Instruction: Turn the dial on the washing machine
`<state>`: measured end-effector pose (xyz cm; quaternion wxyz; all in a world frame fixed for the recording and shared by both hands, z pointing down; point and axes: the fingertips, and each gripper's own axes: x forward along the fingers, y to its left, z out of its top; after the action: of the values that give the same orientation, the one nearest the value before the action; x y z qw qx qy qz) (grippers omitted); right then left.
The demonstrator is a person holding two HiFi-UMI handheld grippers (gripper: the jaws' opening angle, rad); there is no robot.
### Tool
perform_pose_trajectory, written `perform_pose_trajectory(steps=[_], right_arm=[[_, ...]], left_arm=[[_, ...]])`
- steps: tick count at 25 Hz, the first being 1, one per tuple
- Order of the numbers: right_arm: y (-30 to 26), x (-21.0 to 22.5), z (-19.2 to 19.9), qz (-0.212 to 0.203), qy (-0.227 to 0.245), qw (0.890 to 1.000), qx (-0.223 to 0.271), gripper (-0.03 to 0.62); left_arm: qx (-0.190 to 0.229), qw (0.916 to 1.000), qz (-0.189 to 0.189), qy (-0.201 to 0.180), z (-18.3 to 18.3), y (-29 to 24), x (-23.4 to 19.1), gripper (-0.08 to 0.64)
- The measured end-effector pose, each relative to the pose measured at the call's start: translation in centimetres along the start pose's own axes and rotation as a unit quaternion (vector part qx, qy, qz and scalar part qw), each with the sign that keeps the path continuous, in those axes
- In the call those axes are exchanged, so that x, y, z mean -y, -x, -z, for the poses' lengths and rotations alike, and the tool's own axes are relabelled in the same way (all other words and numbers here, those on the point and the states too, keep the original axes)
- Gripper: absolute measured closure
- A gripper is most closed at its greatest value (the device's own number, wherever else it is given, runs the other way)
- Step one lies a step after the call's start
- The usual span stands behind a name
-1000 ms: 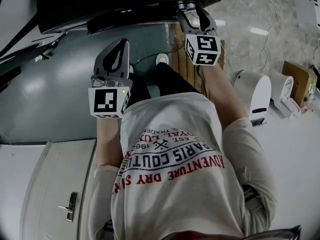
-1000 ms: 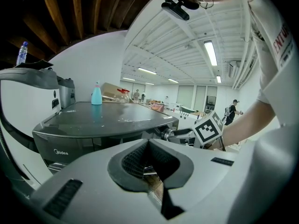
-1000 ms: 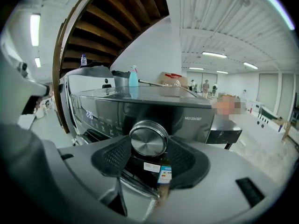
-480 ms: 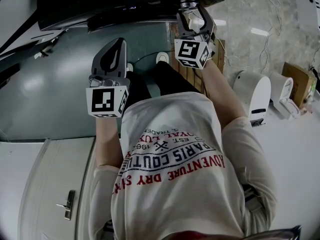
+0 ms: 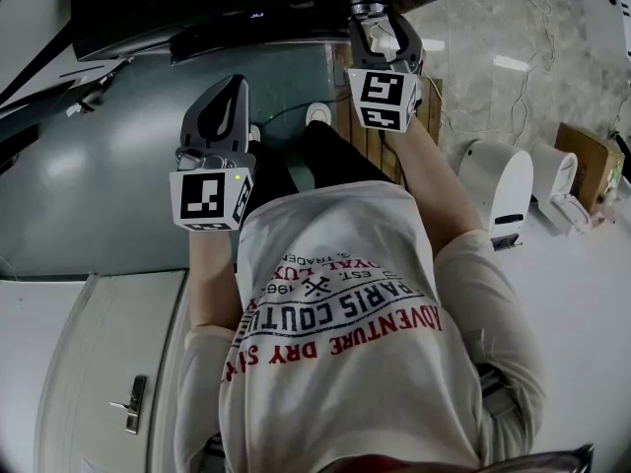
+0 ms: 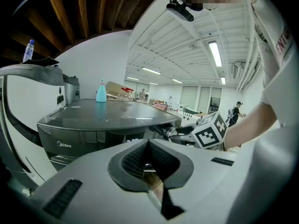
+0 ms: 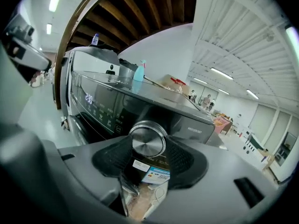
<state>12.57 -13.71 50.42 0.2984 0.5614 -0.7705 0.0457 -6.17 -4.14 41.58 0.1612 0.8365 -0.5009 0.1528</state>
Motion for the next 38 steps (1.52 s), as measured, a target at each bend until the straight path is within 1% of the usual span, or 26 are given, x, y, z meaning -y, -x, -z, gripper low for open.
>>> perform_pose_trajectory(steps=[3,6,7,9,14,19,21,23,25,29,30,35,38], right_arm=[[0.0,0.2,-0.1,-0.017,-0.047,0.999,0.003,0.351],[-0.2,0.7,0.5,-0.039,-0.118,0.992,0.004,0.350],[-0.2,0.8,0.6,-0.043,-0.132,0.990,0.003,0.348],[-0.2,0.8,0.6,-0.042,-0.140,0.989,0.000,0.348],[0.0,0.9,1.0,-0.029,-0.136,0.990,-0.012,0.347],[2.0,1.4,0.2,-0.025,-0.150,0.988,-0.013,0.347],[2.7,1.6,-1.2,-0.031,-0.149,0.988,-0.009,0.353],[3.6,1.7,-3.4,-0.040,-0.147,0.988,0.006,0.379],[4.6,1.8,-5.9,-0.046,-0.142,0.988,0.032,0.424],[6.9,1.5,-10.7,-0.055,-0.133,0.986,0.084,0.514],[7.6,1.4,-11.7,-0.057,-0.132,0.985,0.097,0.526],[10.7,0.8,-15.9,-0.060,-0.138,0.977,0.154,0.552],[12.4,0.3,-17.9,-0.065,-0.143,0.970,0.186,0.556]], left_arm=[[-0.001,1.0000,0.001,0.000,0.1,-0.1,0.2,0.545],[-0.002,1.0000,0.005,-0.001,0.1,-0.2,0.5,0.545],[-0.002,1.0000,0.005,-0.002,0.1,-0.2,0.6,0.545],[-0.002,1.0000,0.007,-0.003,0.0,-0.4,0.8,0.545],[-0.001,0.9998,0.014,-0.013,-0.4,-0.7,1.2,0.545],[0.008,0.9996,0.016,-0.023,-1.8,0.0,0.7,0.545],[0.022,0.9991,0.008,-0.034,-3.1,0.4,0.2,0.543],[0.044,0.9979,-0.004,-0.047,-4.8,0.9,-0.4,0.545],[0.060,0.9968,-0.005,-0.052,-6.4,1.3,-0.8,0.545],[0.077,0.9950,0.007,-0.064,-8.9,2.2,-1.5,0.545],[0.079,0.9945,0.010,-0.068,-9.4,2.4,-1.6,0.545],[0.081,0.9920,0.021,-0.095,-11.2,3.9,-2.3,0.545],[0.092,0.9904,0.022,-0.101,-12.5,4.9,-3.0,0.545]])
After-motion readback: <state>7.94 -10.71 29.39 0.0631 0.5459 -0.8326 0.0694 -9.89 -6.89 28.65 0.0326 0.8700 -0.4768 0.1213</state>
